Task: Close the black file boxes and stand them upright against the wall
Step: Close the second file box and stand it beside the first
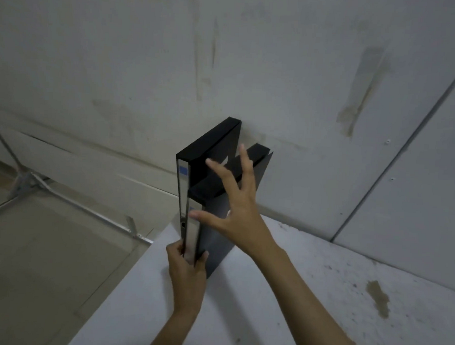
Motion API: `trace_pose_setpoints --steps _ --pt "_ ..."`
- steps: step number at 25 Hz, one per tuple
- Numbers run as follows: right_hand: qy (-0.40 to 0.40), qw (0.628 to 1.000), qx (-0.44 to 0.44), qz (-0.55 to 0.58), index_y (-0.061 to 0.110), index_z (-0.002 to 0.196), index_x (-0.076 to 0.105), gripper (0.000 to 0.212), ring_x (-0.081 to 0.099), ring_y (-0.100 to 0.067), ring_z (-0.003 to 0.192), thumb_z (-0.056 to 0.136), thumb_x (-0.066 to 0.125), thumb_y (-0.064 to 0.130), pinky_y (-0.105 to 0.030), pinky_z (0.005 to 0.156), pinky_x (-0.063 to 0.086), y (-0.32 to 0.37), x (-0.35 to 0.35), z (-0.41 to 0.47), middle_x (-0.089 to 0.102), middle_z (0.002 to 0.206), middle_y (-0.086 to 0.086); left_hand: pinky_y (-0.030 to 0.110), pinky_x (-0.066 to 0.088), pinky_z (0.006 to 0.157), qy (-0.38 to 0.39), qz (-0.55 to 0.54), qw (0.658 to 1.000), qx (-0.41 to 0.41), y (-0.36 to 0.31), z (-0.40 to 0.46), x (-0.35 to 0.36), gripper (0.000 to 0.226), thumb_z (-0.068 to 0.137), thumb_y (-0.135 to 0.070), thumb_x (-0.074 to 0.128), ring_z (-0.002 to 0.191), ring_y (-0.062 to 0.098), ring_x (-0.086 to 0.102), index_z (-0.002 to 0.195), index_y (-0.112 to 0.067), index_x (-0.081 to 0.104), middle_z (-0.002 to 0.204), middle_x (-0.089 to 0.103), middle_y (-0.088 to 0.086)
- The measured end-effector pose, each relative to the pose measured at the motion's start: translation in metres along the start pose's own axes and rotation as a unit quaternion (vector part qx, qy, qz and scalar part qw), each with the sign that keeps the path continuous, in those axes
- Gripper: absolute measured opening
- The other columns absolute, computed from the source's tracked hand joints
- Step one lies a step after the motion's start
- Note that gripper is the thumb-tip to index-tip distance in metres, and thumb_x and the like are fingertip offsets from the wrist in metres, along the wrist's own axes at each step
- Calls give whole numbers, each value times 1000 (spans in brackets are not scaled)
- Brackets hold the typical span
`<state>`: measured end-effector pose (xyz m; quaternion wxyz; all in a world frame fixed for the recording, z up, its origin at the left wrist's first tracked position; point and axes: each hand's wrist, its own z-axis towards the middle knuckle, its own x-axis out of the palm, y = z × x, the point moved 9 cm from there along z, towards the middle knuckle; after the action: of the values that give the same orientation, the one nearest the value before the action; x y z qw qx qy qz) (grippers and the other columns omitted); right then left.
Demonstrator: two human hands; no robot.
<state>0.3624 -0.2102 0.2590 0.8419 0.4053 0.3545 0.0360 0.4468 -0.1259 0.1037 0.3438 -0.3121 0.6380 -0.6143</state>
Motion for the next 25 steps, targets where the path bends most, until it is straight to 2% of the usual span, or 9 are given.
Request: trace_pose_setpoints --steps 2,4,7,9,13,15,17,19,25 --pt "-1 998 -8 -60 34 135 37 74 -17 -24 144 70 67 53 -63 112 20 -12 18 -1 -16 154 15 18 44 67 10 0 1000 -16 16 7 5 40 75 2 68 96 30 57 102 -10 40 104 54 16" --pt "-10 997 -3 -82 34 134 37 69 -16 -27 144 72 61 52 -63 112 19 -26 31 -1 -12 154 13 20 48 73 25 -7 999 -19 24 15 11 43 74 2 70 99 28 58 105 -7 41 107 54 15" --pt "-31 998 41 -46 39 132 37 65 -14 -30 145 73 62 49 -57 114 13 -44 36 7 -10 157 3 27 48 82 30 10 999 -7 24 27 20 52 72 2 71 104 25 55 113 -1 40 113 48 12" --pt "-35 998 51 -23 36 132 40 64 -10 -29 146 75 69 41 -52 113 16 -51 35 15 -8 158 1 30 46 91 18 25 1000 6 20 34 27 60 71 5 71 111 23 48 121 1 36 120 40 14" --pt "-51 998 32 -7 31 130 45 61 0 -29 146 75 72 35 -57 115 21 -64 31 31 0 158 -1 30 31 108 35 -11 999 -30 22 50 46 89 76 9 64 138 23 27 144 -9 9 150 18 15" --pt "-57 998 20 -5 29 129 46 61 6 -30 146 74 72 35 -59 111 28 -69 28 38 3 158 -3 38 21 117 48 -8 998 -31 22 59 56 98 78 8 63 146 25 10 146 -13 -4 156 5 13" --pt "-55 998 17 -6 28 129 46 62 8 -31 146 74 74 32 -60 109 31 -76 26 45 4 158 -4 39 8 118 57 14 998 -29 20 67 64 101 80 4 62 146 26 -8 145 -14 -14 158 -6 12" --pt "-51 999 18 -8 27 130 46 63 8 -31 146 74 75 31 -60 108 31 -82 24 53 5 158 -4 36 3 116 58 23 997 -39 19 74 69 103 82 1 61 145 26 -17 143 -15 -20 158 -12 12" --pt "-39 999 3 -27 27 130 47 64 10 -32 145 73 75 35 -61 109 29 -94 21 71 8 158 -5 47 4 118 33 64 997 -42 19 90 74 111 77 -4 68 145 28 -16 143 -15 -20 158 -9 14"
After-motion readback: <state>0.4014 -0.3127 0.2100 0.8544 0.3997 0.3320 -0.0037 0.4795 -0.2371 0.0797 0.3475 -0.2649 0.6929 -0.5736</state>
